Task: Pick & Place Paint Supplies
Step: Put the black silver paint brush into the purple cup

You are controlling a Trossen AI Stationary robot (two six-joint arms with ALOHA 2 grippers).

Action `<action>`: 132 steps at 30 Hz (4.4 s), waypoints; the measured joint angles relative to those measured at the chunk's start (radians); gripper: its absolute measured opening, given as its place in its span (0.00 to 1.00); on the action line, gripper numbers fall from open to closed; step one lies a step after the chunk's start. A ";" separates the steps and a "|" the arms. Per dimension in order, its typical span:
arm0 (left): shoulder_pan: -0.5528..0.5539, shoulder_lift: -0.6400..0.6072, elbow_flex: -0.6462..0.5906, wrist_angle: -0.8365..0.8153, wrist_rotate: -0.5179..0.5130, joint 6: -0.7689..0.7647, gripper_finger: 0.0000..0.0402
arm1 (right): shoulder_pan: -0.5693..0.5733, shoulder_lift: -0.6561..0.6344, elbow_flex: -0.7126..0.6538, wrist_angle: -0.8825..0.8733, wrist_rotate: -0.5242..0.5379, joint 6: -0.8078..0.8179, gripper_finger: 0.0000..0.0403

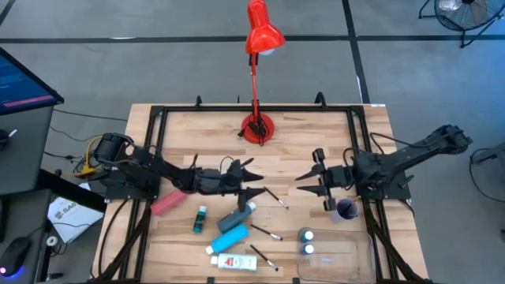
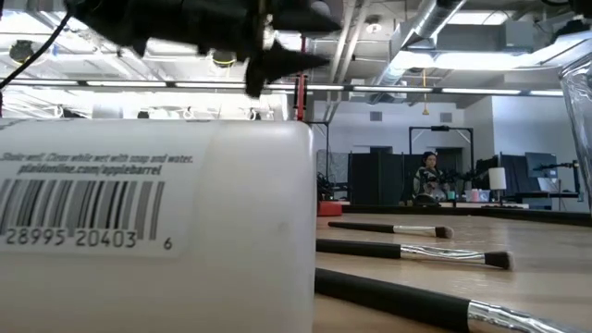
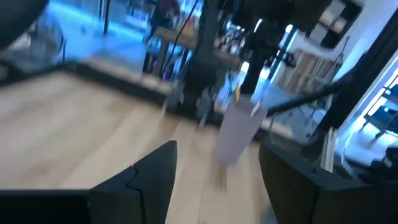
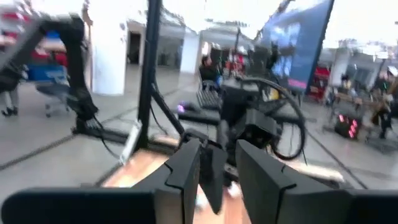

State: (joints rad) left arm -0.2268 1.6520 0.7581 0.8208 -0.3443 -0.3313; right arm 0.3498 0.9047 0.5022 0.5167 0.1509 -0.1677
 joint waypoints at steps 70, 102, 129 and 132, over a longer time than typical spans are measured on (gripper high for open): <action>0.280 0.120 0.216 -0.500 0.489 0.541 0.43 | -0.376 0.146 0.178 -0.162 0.007 0.008 0.24; 0.194 0.393 0.330 -0.421 0.458 0.540 0.39 | -0.392 -0.187 0.190 -0.510 0.012 0.101 0.24; 0.176 0.535 0.424 -0.421 0.487 0.609 0.41 | -0.439 -0.146 0.190 -0.514 0.012 0.106 0.24; 0.184 0.536 0.441 -0.468 0.499 0.646 0.40 | -0.439 -0.146 0.190 -0.536 0.011 0.115 0.24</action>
State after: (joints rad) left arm -0.0430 2.1883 1.1995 0.3525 0.1547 0.3143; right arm -0.0887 0.7589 0.6925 -0.0188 0.1623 -0.0525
